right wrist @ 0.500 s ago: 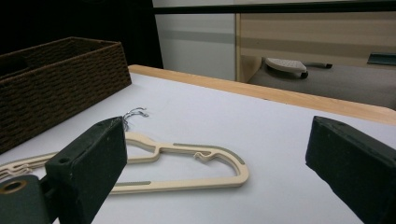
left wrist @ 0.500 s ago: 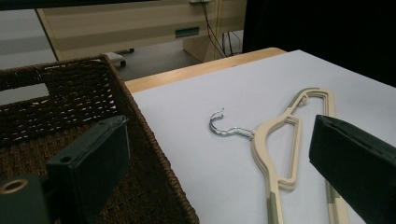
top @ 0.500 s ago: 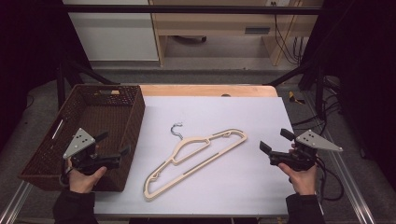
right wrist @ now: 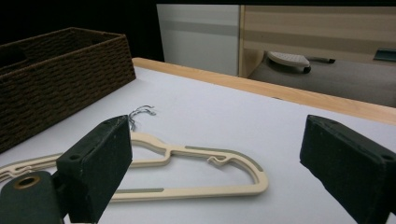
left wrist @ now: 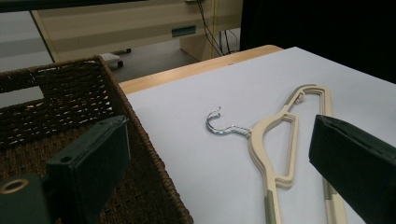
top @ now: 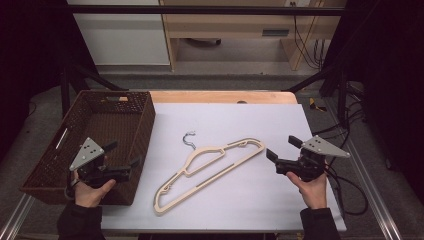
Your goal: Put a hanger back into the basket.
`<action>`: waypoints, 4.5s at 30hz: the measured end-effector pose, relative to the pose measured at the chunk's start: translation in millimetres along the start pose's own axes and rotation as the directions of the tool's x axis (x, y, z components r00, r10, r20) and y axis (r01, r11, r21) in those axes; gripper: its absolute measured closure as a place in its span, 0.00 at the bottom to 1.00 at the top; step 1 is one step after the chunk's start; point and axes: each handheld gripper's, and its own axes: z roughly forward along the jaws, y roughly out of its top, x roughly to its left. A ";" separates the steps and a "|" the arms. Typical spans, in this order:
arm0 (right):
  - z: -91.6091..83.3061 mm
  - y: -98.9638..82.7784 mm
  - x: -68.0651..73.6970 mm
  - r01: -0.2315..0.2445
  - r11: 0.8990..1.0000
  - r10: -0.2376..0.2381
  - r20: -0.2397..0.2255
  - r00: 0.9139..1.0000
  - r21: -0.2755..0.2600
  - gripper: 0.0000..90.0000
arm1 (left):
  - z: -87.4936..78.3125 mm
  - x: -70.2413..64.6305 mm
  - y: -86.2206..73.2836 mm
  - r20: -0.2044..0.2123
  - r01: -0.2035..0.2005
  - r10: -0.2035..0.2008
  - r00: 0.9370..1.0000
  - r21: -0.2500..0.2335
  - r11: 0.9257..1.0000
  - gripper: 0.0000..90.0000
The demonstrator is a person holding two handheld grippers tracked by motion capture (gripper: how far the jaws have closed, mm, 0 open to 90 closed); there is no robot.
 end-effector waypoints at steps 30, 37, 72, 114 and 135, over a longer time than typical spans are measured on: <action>102.3 39.8 65.5 0.090 0.989 -0.079 -0.103 0.992 0.114 0.20 | 0.4 -0.4 -0.5 0.024 -0.011 0.011 1.000 -0.002 1.000 0.06; 144.8 42.9 86.5 0.115 0.979 -0.093 -0.132 0.987 0.167 0.24 | 0.5 0.0 -0.8 0.035 -0.012 0.012 0.999 -0.006 1.000 0.06; 247.6 12.9 107.0 0.146 0.928 -0.102 -0.143 0.984 0.343 0.47 | 4.2 -3.8 -1.8 0.054 -0.018 0.019 0.998 -0.003 1.000 0.06; 281.7 -21.3 109.8 0.029 0.839 0.066 -0.154 0.986 0.544 0.98 | 5.1 -5.6 -1.1 0.053 -0.022 0.022 0.998 0.004 1.000 0.06; 263.4 -4.5 114.9 0.054 0.881 0.033 -0.175 0.984 0.470 0.99 | 13.3 -21.9 3.0 0.087 -0.028 0.024 0.996 0.043 0.999 0.07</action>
